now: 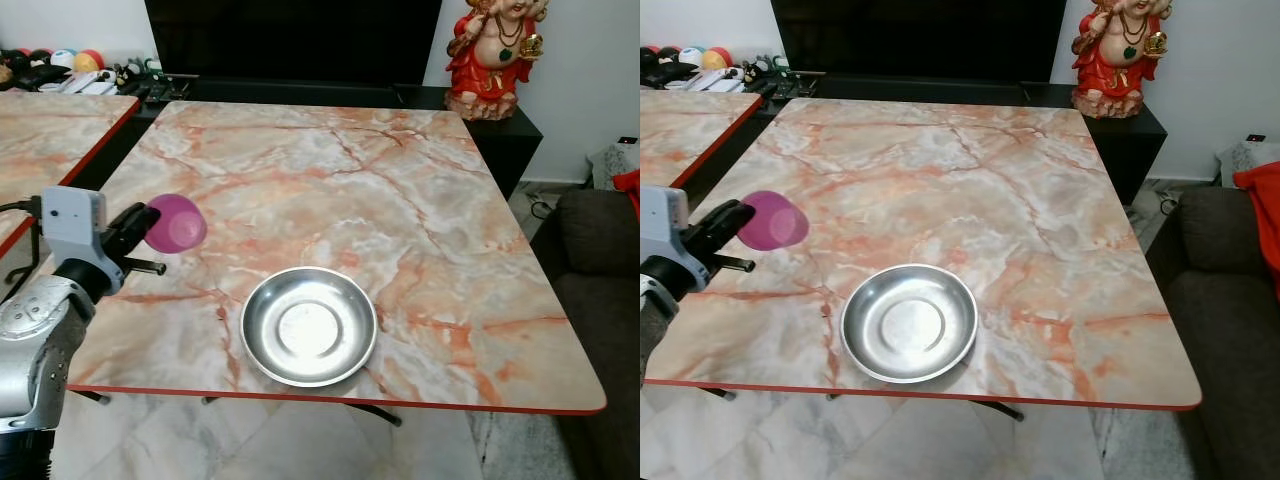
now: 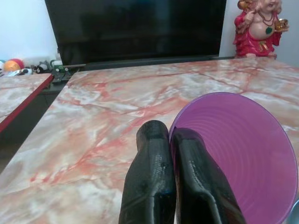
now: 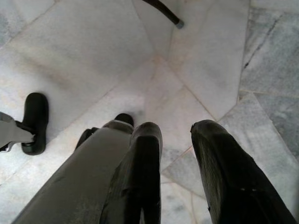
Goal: Setting the table
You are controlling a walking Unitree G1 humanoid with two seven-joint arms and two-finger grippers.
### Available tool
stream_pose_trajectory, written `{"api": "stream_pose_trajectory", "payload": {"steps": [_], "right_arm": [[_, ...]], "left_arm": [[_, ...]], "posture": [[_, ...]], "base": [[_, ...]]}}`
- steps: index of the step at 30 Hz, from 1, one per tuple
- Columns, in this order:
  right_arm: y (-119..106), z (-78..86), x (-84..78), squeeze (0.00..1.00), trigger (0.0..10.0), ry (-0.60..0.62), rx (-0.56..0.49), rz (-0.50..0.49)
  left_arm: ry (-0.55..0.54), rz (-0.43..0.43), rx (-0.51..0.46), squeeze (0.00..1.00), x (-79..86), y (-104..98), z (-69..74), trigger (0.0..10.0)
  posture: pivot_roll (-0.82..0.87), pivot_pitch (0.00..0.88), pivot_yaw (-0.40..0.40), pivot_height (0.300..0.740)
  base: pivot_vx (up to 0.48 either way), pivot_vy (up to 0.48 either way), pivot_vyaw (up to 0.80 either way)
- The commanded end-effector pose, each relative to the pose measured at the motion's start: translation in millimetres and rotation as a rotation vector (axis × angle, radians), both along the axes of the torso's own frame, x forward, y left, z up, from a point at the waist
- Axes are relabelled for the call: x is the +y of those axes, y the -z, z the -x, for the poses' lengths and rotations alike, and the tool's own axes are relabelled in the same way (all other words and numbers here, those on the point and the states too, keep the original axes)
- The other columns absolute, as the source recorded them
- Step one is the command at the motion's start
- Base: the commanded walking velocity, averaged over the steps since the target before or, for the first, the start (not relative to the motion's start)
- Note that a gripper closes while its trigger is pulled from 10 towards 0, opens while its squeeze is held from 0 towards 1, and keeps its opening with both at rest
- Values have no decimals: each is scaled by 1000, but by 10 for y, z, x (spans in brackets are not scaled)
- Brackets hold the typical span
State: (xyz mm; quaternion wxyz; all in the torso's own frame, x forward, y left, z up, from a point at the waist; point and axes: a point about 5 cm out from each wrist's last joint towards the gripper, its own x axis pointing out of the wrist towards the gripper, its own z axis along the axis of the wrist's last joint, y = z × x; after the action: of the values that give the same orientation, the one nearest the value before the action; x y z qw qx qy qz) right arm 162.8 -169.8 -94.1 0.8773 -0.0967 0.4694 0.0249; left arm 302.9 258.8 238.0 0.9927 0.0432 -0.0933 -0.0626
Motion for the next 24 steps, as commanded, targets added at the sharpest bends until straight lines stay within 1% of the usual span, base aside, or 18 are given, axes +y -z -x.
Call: {"api": "stream_pose_trajectory", "payload": {"steps": [1,3,9,13,16,24], "right_arm": [[25,63,-36,0,10000,2,26,9],[25,63,-36,0,10000,2,26,9],[25,61,-36,0,10000,2,26,9],[24,58,-34,0,10000,1,26,8],[24,57,-31,0,10000,1,25,7],[25,57,-17,0,10000,5,26,1]], "left_arm": [[10,-8,14,0,-11,10,6,10000],[13,-3,19,0,-15,16,4,10000],[5,-1,32,0,-11,49,-7,10000],[-3,-3,41,0,28,55,-18,10000],[-22,4,51,0,76,53,-37,10000],[-98,47,12,0,167,10,-59,10000]], "posture": [[62,134,-17,740],[62,134,-17,740],[60,135,-15,740],[57,135,-13,740],[56,134,-11,740],[55,134,-7,740]], "base": [[0,-461,0],[0,-409,0],[0,0,0],[0,0,0],[0,0,0],[0,0,0]]}}
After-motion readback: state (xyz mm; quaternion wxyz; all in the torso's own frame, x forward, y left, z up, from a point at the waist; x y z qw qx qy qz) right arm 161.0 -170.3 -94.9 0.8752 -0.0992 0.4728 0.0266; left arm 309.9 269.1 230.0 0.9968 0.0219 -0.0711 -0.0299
